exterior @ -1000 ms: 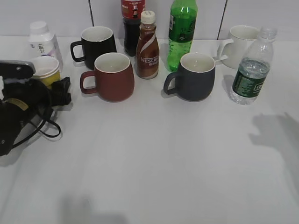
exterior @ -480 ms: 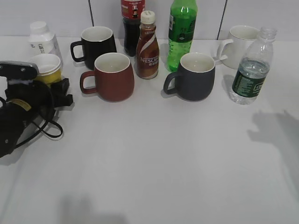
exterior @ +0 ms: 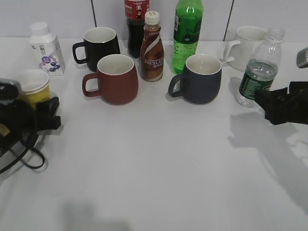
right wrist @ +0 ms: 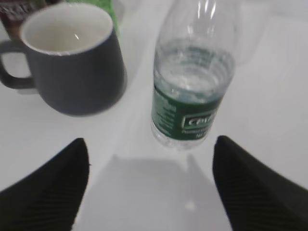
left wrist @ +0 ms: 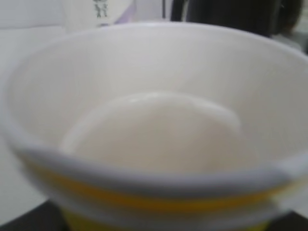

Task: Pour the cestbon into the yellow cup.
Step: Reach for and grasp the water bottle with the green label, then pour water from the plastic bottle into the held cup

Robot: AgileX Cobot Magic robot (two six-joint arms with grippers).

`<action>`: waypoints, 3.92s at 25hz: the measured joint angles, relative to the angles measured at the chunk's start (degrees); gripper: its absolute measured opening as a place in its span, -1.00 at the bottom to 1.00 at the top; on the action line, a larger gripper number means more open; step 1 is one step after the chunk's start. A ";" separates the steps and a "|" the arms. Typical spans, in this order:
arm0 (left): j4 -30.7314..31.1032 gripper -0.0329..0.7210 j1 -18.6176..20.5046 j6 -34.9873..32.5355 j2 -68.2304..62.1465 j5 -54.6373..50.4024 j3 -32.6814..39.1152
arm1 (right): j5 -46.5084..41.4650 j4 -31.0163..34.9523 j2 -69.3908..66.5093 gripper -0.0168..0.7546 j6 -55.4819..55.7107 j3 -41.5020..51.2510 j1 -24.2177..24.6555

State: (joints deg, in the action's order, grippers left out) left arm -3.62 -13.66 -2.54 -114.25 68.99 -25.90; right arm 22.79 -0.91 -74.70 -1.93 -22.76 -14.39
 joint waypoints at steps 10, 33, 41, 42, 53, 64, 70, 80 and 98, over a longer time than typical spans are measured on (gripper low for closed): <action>14.27 0.25 -0.21 0.00 7.45 0.17 8.35 | 20.53 6.47 -15.14 0.73 0.24 0.11 -0.14; 38.99 0.25 -1.79 6.33 9.44 0.25 8.41 | 43.79 8.95 -37.81 0.65 -0.41 -9.37 -0.14; 39.03 0.25 -7.38 6.49 9.44 0.25 8.36 | 42.12 10.89 -39.77 0.26 -0.41 -12.30 -0.19; 38.98 0.25 -7.98 6.51 9.44 0.25 8.36 | 41.99 11.66 -39.77 0.26 -0.41 -12.43 -0.19; 38.28 0.25 -10.93 13.51 9.44 0.25 3.15 | 44.76 6.13 -37.09 0.26 -5.84 -6.73 -0.13; 43.51 0.25 -15.43 17.89 9.48 -8.41 -5.46 | 44.39 -17.02 -31.08 0.26 -14.41 -3.87 -0.18; 43.75 0.25 -19.30 17.96 7.18 -14.20 -10.73 | 44.33 -21.16 -31.01 0.26 -20.16 -5.94 -2.58; 43.56 0.25 -20.00 18.09 6.03 -17.81 -12.89 | 39.17 -19.92 -31.01 0.25 -32.10 -14.03 -8.39; 44.20 0.25 -20.00 18.45 6.03 -18.21 -12.89 | 38.32 -16.92 -27.57 0.25 -45.11 -15.37 -9.12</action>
State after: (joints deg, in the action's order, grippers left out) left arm 40.58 -33.66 15.90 -108.21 50.78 -38.79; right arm 61.11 -17.83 -102.27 -47.04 -38.13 -23.52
